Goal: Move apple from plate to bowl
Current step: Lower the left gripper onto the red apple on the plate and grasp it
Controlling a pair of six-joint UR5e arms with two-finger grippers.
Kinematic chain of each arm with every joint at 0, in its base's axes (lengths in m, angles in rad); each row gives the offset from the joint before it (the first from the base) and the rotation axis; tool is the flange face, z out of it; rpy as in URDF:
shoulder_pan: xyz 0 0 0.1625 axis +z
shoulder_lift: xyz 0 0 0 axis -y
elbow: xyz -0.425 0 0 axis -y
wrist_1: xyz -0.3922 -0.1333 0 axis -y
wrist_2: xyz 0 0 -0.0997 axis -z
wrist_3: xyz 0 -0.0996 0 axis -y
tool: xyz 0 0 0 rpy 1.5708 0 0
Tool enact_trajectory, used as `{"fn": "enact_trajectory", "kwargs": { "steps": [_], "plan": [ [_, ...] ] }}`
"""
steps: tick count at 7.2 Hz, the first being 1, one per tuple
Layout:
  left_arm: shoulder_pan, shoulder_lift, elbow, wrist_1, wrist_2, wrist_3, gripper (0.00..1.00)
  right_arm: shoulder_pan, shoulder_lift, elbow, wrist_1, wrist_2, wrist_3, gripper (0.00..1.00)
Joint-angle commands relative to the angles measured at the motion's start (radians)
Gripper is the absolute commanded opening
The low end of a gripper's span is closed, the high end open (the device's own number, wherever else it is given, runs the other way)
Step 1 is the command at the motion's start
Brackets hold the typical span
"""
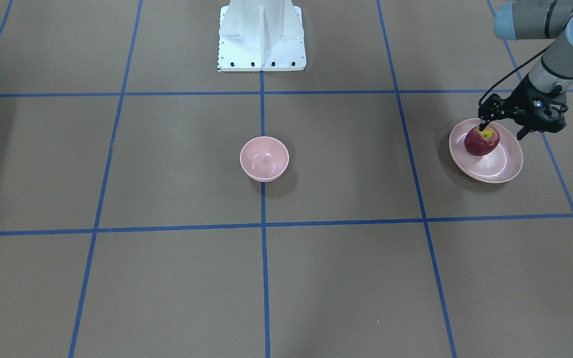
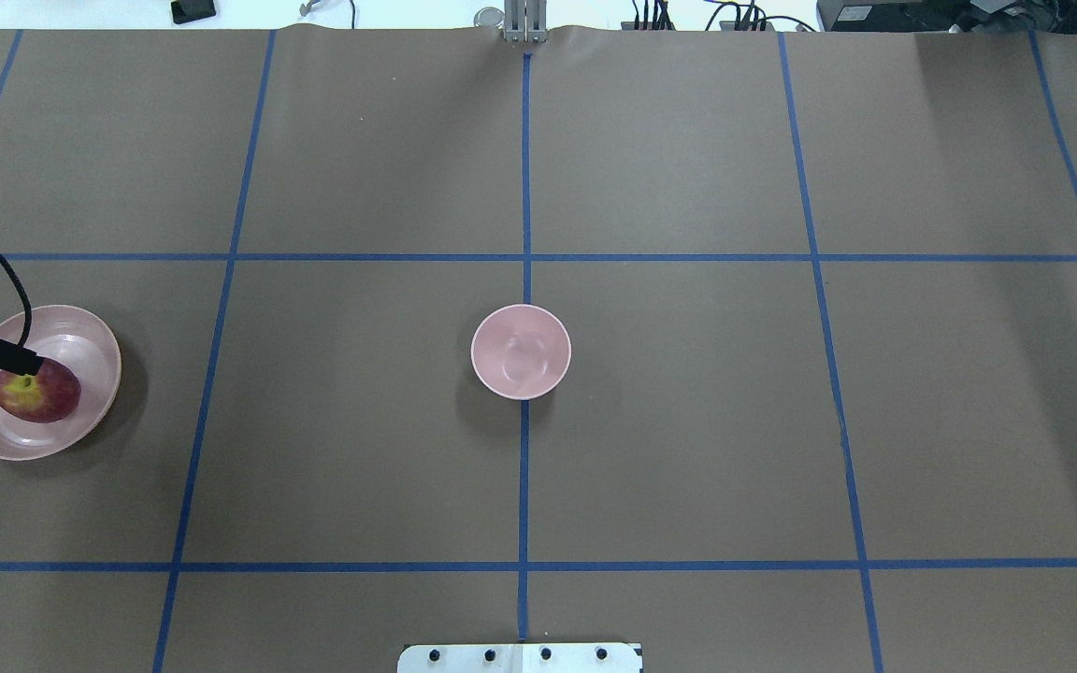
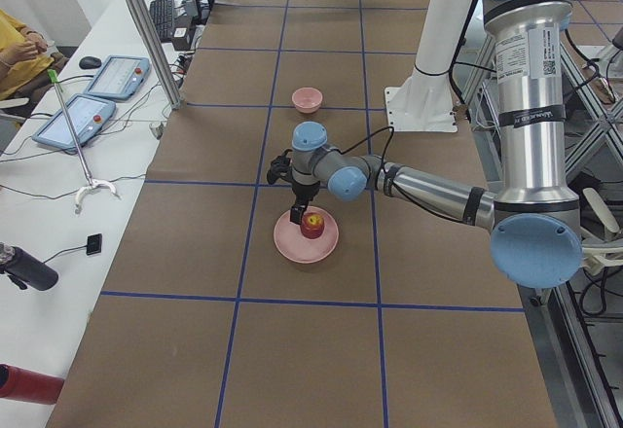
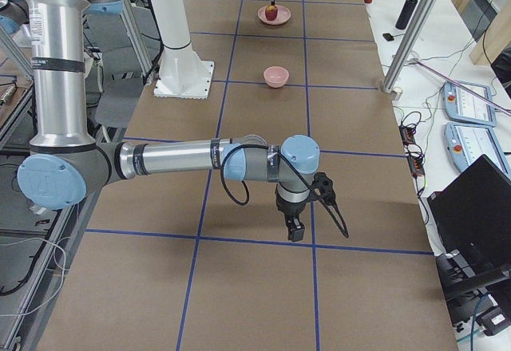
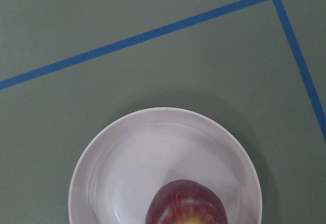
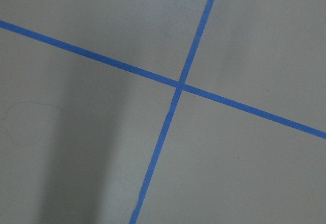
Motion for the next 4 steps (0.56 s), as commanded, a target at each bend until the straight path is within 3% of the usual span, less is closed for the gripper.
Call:
{"fn": "enact_trajectory", "kwargs": {
  "steps": [1,4],
  "plan": [
    [0.058,0.021,0.077,-0.166,0.011,-0.082,0.97,0.001,-0.003,-0.001,0.0,0.0,0.001,1.0],
    [0.097,0.028,0.087,-0.194,0.03,-0.121,0.97,0.001,-0.005,-0.001,0.0,0.0,0.004,1.0]
  ]
}}
